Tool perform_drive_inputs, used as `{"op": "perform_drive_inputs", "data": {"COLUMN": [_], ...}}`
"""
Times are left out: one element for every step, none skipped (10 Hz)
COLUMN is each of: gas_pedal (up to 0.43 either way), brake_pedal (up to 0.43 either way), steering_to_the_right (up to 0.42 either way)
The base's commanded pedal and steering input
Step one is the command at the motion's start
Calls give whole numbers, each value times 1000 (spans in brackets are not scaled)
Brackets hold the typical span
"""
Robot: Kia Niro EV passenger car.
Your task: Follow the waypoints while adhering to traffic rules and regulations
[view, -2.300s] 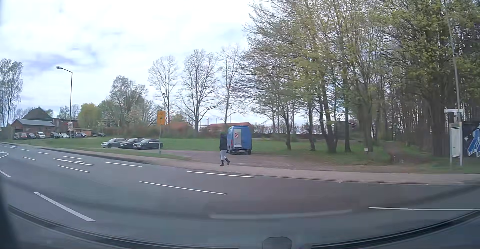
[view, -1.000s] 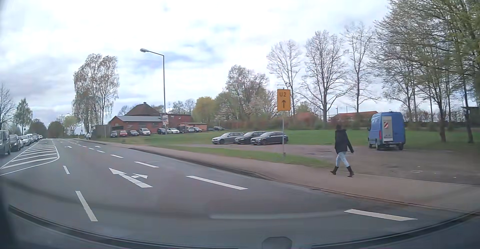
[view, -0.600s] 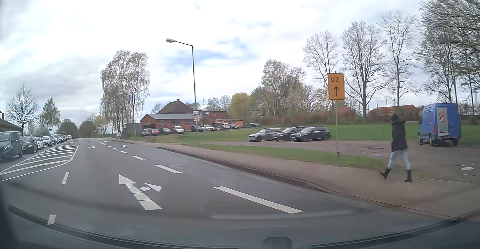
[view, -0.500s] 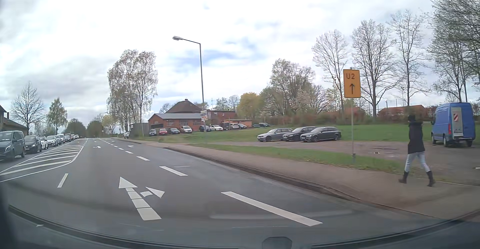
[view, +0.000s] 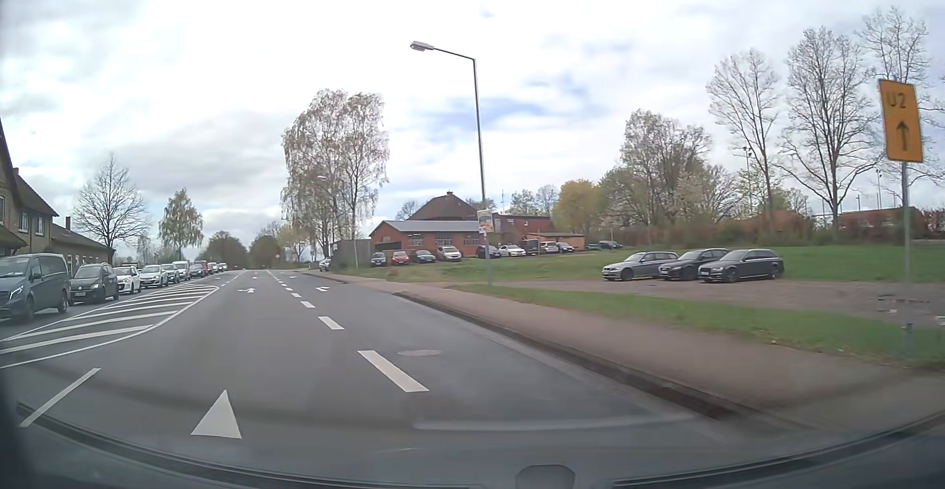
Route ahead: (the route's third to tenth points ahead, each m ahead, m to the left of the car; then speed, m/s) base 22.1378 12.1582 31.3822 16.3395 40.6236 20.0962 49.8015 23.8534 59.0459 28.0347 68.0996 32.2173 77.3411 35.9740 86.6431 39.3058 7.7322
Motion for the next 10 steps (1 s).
{"op": "perform_drive_inputs", "data": {"gas_pedal": [220,220,220,220,220,220,220,220,220,220], "brake_pedal": [0,0,0,0,0,0,0,0,0,0], "steering_to_the_right": [-172,-164,-150,-137,-129,-119,-108,-97,-86,-79]}}
